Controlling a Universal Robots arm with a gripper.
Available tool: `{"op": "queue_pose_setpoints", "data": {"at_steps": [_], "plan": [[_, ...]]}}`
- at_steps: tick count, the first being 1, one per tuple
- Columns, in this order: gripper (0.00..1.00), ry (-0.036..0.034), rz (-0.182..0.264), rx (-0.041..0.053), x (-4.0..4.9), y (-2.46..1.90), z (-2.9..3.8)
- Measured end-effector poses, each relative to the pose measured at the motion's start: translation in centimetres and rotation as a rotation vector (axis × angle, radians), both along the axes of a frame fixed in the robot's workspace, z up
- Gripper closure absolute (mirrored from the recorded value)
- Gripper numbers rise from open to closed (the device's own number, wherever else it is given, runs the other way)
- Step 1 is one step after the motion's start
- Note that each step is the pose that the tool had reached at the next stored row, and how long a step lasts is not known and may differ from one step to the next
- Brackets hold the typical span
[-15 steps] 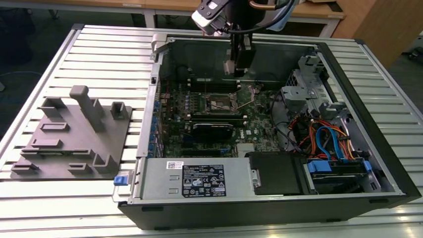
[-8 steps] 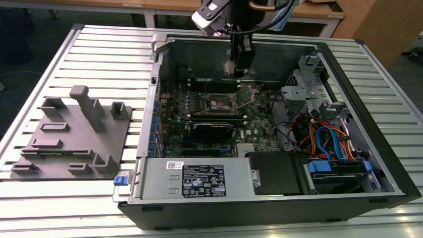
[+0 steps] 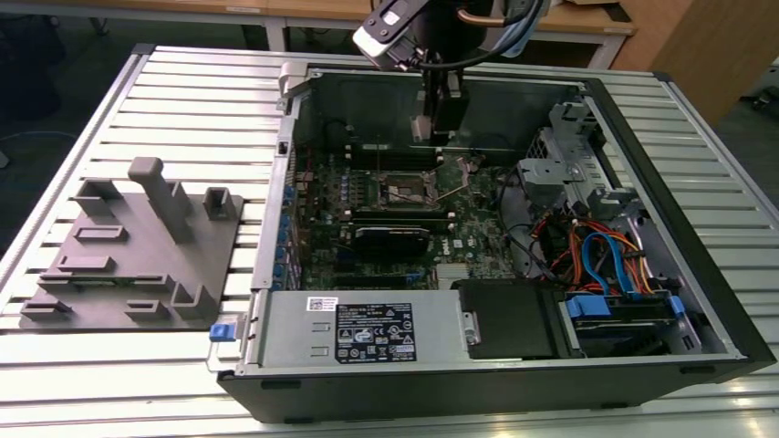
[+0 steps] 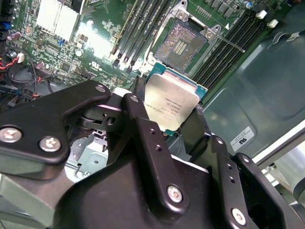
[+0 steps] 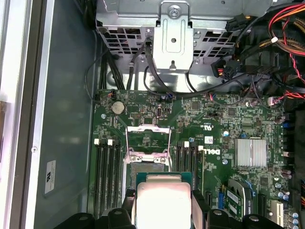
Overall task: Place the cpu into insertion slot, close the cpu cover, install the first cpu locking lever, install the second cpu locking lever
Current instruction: 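Place the cpu into insertion slot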
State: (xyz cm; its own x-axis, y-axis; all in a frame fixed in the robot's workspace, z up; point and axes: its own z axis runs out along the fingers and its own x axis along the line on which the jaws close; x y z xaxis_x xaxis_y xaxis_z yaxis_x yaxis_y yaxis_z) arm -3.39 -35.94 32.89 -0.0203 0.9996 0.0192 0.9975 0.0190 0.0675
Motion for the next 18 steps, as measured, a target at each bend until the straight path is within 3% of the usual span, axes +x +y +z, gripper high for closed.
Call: {"op": "queue_pose_setpoints", "data": {"at_steps": [18], "plan": [[0.46, 0.0002, 0.0, -0.0001, 0.0, 0.0, -0.75]]}}
